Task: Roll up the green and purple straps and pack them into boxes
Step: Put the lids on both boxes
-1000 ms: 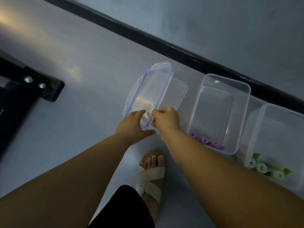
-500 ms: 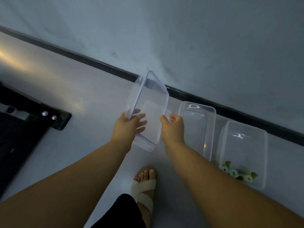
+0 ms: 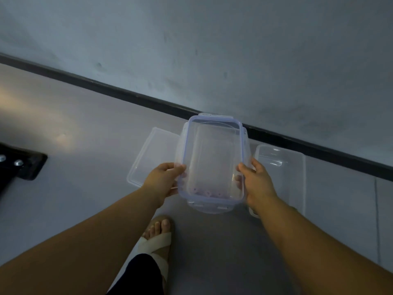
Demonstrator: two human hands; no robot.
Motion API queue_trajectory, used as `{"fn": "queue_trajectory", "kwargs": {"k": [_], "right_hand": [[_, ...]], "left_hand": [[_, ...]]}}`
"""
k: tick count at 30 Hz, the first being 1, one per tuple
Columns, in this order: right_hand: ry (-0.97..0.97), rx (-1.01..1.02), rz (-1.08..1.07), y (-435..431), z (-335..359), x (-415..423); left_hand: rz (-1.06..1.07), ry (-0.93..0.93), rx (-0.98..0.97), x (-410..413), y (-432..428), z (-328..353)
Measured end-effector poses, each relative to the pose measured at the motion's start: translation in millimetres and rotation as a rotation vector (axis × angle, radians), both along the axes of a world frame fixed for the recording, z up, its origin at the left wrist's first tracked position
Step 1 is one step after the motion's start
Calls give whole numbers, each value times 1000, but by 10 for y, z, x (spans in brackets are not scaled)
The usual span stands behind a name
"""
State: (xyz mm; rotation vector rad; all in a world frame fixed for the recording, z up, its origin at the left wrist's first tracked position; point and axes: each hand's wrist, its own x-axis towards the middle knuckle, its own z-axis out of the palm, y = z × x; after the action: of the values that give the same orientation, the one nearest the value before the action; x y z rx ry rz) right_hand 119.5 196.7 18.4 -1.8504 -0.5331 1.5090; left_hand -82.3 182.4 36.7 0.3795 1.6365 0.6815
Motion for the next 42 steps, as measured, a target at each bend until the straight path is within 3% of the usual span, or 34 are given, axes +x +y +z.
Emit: {"fn": "queue_trajectory", "kwargs": {"k": [12,30,42], "right_hand": [[-346,-3,181,218,-594,71],[-495,-50,347,233,-864,96],[-483,-23,340,177,-857,125]], "left_hand": [[-99,334,-65,136,336,-954],[-89,345,-57,207,302,-1028],[-90,271,-70,194,286,-908]]}}
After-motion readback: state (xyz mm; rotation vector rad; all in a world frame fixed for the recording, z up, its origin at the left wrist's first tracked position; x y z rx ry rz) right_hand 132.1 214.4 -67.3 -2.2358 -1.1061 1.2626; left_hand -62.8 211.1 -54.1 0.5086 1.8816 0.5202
